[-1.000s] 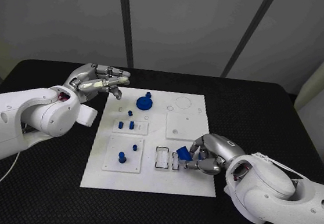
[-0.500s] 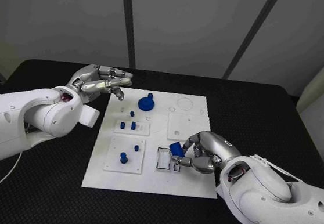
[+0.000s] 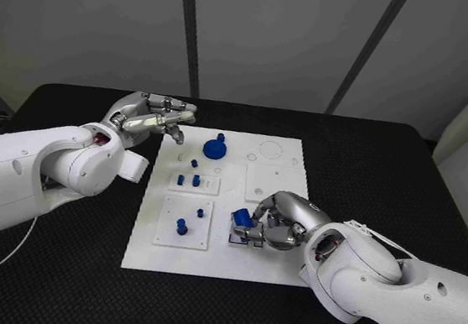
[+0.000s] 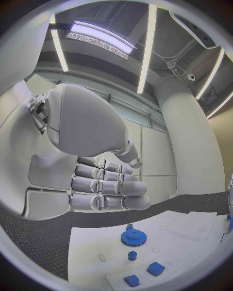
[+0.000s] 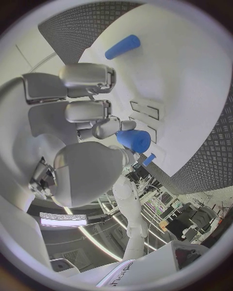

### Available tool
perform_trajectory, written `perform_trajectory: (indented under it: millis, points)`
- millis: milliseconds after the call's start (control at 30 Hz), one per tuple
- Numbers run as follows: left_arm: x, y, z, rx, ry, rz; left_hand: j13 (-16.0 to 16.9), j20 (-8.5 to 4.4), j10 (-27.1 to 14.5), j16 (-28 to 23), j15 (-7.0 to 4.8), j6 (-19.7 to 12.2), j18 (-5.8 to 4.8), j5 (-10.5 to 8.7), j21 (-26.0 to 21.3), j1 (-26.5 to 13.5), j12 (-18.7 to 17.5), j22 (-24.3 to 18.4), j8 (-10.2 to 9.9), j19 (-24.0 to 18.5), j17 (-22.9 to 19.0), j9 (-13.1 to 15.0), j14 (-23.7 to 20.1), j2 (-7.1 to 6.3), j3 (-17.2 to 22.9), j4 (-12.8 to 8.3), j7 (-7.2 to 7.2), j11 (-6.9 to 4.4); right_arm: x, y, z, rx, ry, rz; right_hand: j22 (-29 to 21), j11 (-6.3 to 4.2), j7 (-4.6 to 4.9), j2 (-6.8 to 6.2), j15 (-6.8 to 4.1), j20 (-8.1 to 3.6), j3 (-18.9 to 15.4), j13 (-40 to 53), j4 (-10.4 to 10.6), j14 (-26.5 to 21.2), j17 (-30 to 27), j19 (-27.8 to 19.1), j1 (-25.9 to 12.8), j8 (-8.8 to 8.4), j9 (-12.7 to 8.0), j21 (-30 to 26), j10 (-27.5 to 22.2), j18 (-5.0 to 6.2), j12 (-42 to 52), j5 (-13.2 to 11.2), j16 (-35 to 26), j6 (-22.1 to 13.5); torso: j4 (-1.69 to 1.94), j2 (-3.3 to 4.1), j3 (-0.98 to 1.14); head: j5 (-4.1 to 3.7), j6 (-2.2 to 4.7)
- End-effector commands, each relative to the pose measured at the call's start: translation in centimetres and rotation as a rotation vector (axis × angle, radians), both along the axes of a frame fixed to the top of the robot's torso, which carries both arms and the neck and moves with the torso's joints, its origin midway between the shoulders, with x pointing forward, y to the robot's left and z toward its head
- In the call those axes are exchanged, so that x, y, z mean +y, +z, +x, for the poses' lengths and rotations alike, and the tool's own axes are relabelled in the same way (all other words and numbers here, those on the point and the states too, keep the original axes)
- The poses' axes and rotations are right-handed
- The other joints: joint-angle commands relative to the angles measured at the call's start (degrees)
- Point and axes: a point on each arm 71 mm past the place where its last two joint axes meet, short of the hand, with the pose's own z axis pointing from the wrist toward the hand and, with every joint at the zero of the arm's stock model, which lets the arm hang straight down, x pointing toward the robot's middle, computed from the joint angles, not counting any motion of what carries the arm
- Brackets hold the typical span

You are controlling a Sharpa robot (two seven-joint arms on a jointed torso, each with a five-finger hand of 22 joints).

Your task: Assemble the parts on the task board

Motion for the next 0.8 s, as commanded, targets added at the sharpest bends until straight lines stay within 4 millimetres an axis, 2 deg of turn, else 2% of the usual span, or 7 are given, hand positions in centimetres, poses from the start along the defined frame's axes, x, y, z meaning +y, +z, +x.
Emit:
perform_trajectory:
  millis: [33,267,400,533,667,733,800]
  points:
    - [-0.14,0.14,-0.05,-0.002,-0.014,-0.007,0.0,0.24,-0.3,0.0,-0.11,-0.4,-1.08,-0.15,-0.3,-0.1,0.3,-0.1,0.3,-0.3,-0.1,0.0,-0.4,0.33,-0.3,0.0,-0.13,-0.06,0.0,-0.22,0.12,0.025,-0.005,-0.02,3.8,0.03,-0.13,0.02,-0.61,-0.42,-0.5,0.2,0.0,3.5,0.5,0.8,-0.7,0.51,0.5,0.3,0.5,-0.53,0.2,-0.3,0.4,0.5,-0.02,-0.01,0.03,0.16,-0.11]
    - [-0.26,0.2,-0.15,-0.001,-0.018,-0.009,0.0,0.24,-0.3,0.0,-0.11,-0.4,-1.08,-0.15,-0.3,-0.1,0.3,-0.1,0.3,-0.3,-0.1,0.0,-0.4,0.33,-0.3,0.0,-0.13,-0.06,0.13,-0.35,0.27,0.024,-0.006,-0.032,3.9,-0.2,-0.39,0.17,-0.81,-0.6,-1.0,0.5,0.0,3.5,0.6,0.9,-1.4,0.84,1.2,0.4,0.8,-0.55,0.3,-0.6,0.4,0.9,-0.01,-0.01,0.04,0.46,-0.26]
    - [-0.28,0.22,-0.17,-0.002,-0.02,-0.009,0.0,0.24,-0.3,0.0,-0.11,-0.4,-1.08,-0.15,-0.3,-0.1,0.3,-0.1,0.3,-0.3,-0.1,0.0,-0.4,0.33,-0.3,0.0,-0.13,-0.06,0.18,-0.4,0.33,0.023,-0.005,-0.037,3.9,-0.3,-0.5,0.27,-0.92,-0.73,-1.8,0.5,0.0,3.5,0.6,0.9,-2.5,0.91,2.0,0.3,0.9,-0.55,0.1,-2.2,0.4,0.9,-0.06,-0.03,0.06,0.65,-0.37]
    - [-0.24,0.22,-0.17,-0.002,-0.018,-0.009,0.0,0.24,-0.3,0.0,-0.11,-0.4,-1.08,-0.15,-0.3,-0.1,0.3,-0.1,0.3,-0.3,-0.1,0.0,-0.4,0.33,-0.3,0.0,-0.13,-0.06,0.14,-0.48,0.43,0.022,-0.007,-0.044,3.8,-0.32,-0.52,0.44,-0.95,-0.8,-2.5,0.3,0.0,3.4,0.5,0.8,-4.1,0.87,2.9,0.2,0.8,-0.53,-0.4,-5.3,0.3,0.7,-0.06,-0.01,0.04,0.71,-0.44]
    - [-0.22,0.22,-0.17,-0.002,-0.018,-0.009,0.0,0.24,-0.3,0.0,-0.11,-0.4,-1.08,-0.15,-0.3,-0.1,0.3,-0.1,0.3,-0.3,-0.1,0.0,-0.4,0.33,-0.3,0.0,-0.13,-0.06,0.13,-0.54,0.54,0.019,-0.009,-0.048,3.6,-0.26,-0.43,-0.07,-0.89,-0.77,-2.8,-0.2,0.0,3.4,0.2,0.6,-5.9,0.71,3.9,0.0,0.4,-0.47,-1.4,-10.0,0.1,0.4,-0.01,-0.01,0.03,0.69,-0.54]
    - [-0.2,0.22,-0.16,-0.002,-0.017,-0.008,0.0,0.24,-0.3,0.0,-0.11,-0.4,-1.08,-0.15,-0.3,-0.1,0.3,-0.1,0.3,-0.3,-0.1,0.0,-0.4,0.33,-0.3,0.0,-0.13,-0.06,0.17,-0.54,0.58,0.016,-0.011,-0.045,3.3,-0.15,-0.32,-0.8,-0.8,-0.72,-2.7,-1.2,0.1,3.3,0.1,0.5,-7.0,0.51,4.4,-0.1,-0.3,-0.42,-2.7,-12.5,0.0,0.0,0.02,0.0,0.02,0.71,-0.57]
    - [-0.18,0.22,-0.15,-0.002,-0.017,-0.008,0.0,0.24,-0.3,0.0,-0.11,-0.4,-1.08,-0.15,-0.3,-0.1,0.3,-0.1,0.3,-0.3,-0.1,0.0,-0.4,0.33,-0.3,0.0,-0.13,-0.06,0.2,-0.49,0.62,0.009,-0.015,-0.038,2.3,0.07,-0.12,-2.41,-0.66,-0.56,-1.8,-3.9,0.1,3.0,-1.0,0.0,-8.6,0.28,4.9,-0.9,-2.1,-0.21,-6.1,-13.5,-0.6,-0.5,-0.01,0.0,0.05,0.75,-0.57]
